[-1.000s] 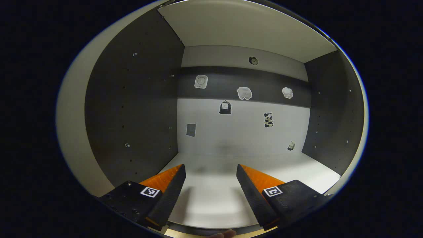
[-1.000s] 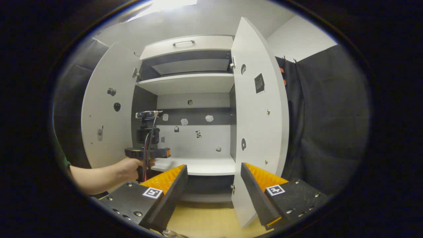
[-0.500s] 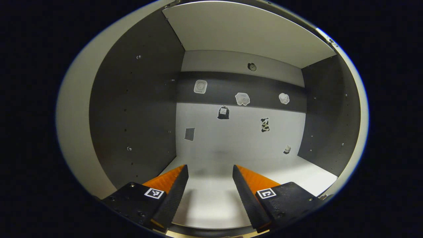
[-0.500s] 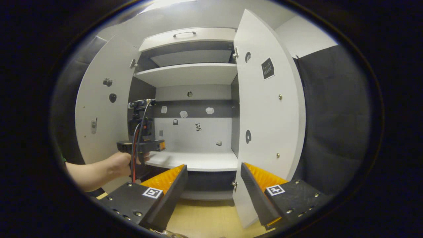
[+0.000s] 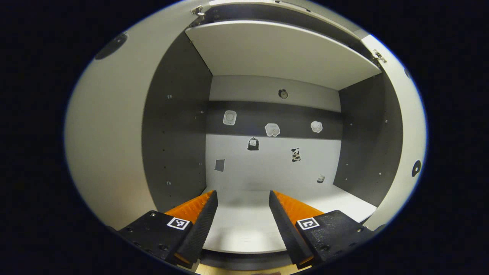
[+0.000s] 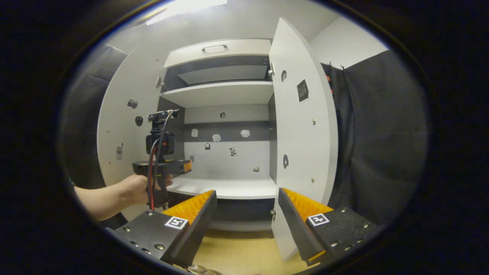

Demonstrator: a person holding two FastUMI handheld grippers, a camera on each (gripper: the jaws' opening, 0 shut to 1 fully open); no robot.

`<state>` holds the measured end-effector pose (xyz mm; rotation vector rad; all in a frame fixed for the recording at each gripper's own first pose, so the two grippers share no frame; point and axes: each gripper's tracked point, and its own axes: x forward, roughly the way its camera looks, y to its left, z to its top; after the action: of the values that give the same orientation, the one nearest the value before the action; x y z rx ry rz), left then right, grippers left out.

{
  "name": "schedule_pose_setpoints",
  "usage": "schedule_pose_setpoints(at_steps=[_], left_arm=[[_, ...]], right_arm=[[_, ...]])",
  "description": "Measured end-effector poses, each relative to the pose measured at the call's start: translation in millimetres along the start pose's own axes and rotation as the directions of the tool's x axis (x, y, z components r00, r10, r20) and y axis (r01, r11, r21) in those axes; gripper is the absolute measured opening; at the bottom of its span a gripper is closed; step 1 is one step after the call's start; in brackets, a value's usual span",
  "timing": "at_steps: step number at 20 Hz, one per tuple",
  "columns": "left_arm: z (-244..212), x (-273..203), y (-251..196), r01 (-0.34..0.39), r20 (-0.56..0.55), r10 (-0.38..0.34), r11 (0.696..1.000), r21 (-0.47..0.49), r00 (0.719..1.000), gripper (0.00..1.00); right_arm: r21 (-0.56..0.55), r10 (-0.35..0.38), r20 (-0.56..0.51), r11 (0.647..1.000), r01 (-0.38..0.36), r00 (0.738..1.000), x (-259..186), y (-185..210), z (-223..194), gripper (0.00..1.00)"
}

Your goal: Grasp the bottle in the cabinet with the left hand and place it on the coaster, then close the right door with the right hand and the left door with the left hand.

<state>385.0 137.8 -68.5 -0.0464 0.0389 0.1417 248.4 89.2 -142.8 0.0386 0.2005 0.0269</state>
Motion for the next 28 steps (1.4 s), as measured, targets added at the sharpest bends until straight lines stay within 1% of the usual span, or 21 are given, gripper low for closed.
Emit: schedule_pose_setpoints(at_steps=[5, 8, 14, 21, 25, 28], left_arm=[[11, -57, 0, -0.016, 0.005, 0.016, 1.0, 0.009, 1.0, 0.87], [16, -97, 0, -0.026, 0.007, 0.026, 0.999, 0.034, 1.0, 0.86], [11, -176, -8, -0.029, -0.002, 0.029, 0.998, 0.057, 1.0, 0.86], [-12, -257, -30, -0.001, -0.017, 0.003, 0.998, 0.064, 1.0, 0.87], [-33, -297, -52, 0.031, -0.023, -0.03, 0.996, 0.079, 0.999, 0.87], [-61, -322, -69, 0.067, -0.058, -0.062, 0.994, 0.09, 0.996, 0.87]], right_arm=[[0.024, 0.035, 0.002, 0.999, -0.035, 0.999, -40, 1, 7, 0.98], [0.032, 0.056, 0.015, 0.998, -0.057, 0.998, -67, 1, 15, 0.98], [0.031, 0.073, 0.036, 0.997, -0.074, 0.997, -117, -7, 24, 0.98], [0.046, 0.115, 0.042, 0.992, -0.117, 0.992, -162, -8, 21, 0.98], [0.05, 0.129, 0.03, 0.99, -0.13, 0.991, -171, -14, 14, 0.98], [0.072, 0.154, 0.036, 0.985, -0.156, 0.987, -173, -12, 11, 0.98]])
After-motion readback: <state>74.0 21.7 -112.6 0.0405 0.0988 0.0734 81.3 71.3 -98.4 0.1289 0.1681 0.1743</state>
